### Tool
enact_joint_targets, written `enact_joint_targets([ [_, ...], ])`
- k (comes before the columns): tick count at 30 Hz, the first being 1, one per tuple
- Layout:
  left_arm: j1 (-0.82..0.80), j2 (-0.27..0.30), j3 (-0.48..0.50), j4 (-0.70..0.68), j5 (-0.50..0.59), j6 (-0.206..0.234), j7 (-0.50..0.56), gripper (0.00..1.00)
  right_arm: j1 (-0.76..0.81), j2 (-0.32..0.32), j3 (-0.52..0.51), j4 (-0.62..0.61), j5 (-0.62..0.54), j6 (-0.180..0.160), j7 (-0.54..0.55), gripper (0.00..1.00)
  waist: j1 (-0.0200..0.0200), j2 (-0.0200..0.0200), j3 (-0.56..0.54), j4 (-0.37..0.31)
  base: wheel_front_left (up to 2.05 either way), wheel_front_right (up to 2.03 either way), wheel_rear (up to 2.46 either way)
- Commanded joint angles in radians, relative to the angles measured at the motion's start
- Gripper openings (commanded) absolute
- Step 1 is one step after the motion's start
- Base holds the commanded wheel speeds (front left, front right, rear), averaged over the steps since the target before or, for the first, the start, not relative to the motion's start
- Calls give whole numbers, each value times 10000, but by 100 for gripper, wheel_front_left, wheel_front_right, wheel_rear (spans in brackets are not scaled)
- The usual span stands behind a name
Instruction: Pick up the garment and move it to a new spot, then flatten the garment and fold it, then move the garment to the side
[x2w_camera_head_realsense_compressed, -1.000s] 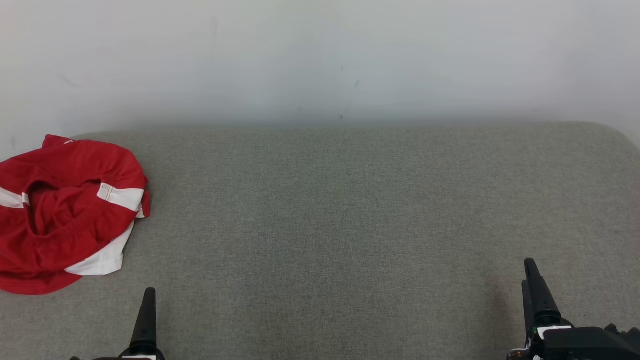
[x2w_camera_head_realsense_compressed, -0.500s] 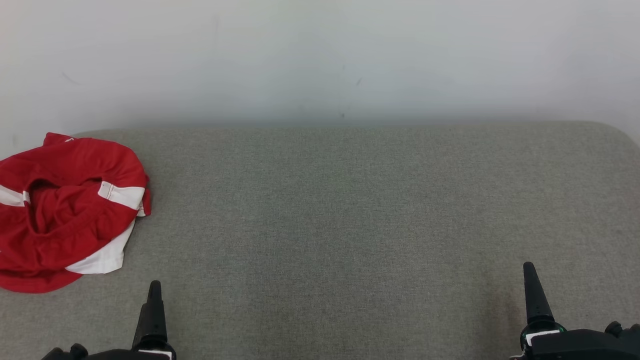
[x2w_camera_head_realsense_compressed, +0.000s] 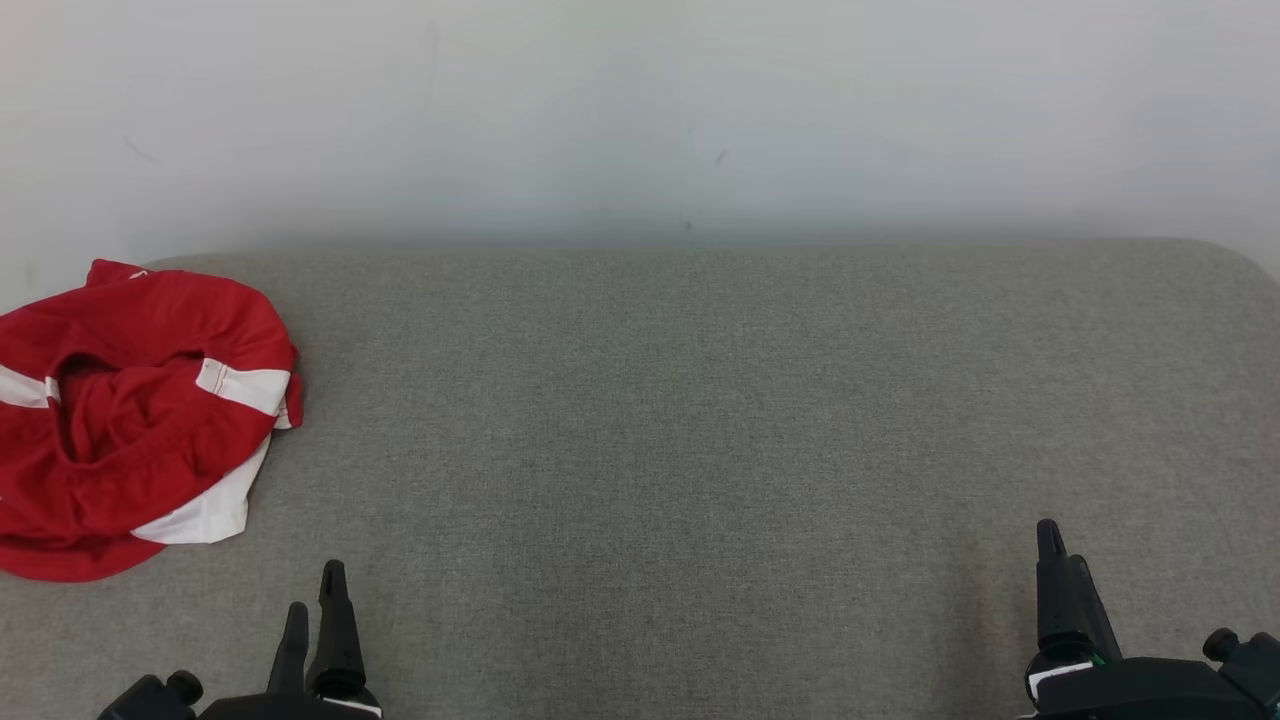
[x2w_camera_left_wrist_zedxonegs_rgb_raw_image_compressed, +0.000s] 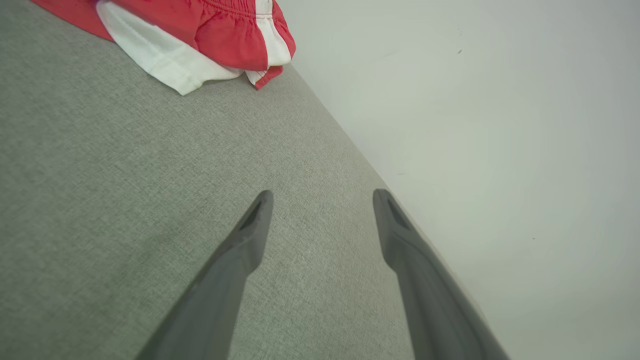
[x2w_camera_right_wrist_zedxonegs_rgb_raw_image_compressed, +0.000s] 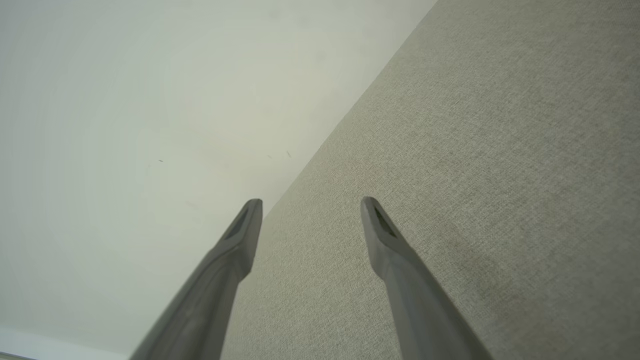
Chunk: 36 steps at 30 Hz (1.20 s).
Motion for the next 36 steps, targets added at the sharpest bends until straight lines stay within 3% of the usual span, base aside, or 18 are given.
enact_joint_targets([
  [1, 4, 44, -41, -97, 254, 43, -107, 100, -74, -48, 18, -123, -256, -8, -98, 100, 0, 0, 3, 4, 0, 0, 0],
  [14, 49, 52, -279, -59, 1541, 256, -488, 100, -28, -54, 153, -38, -1508, -10, -475, 100, 0, 0, 37, 29, 0, 0, 0],
  [36, 211, 61, -769, -323, 5106, 852, -989, 100, 95, -61, 76, 193, -4054, -13, -983, 100, 0, 0, 45, 121, 0, 0, 0],
])
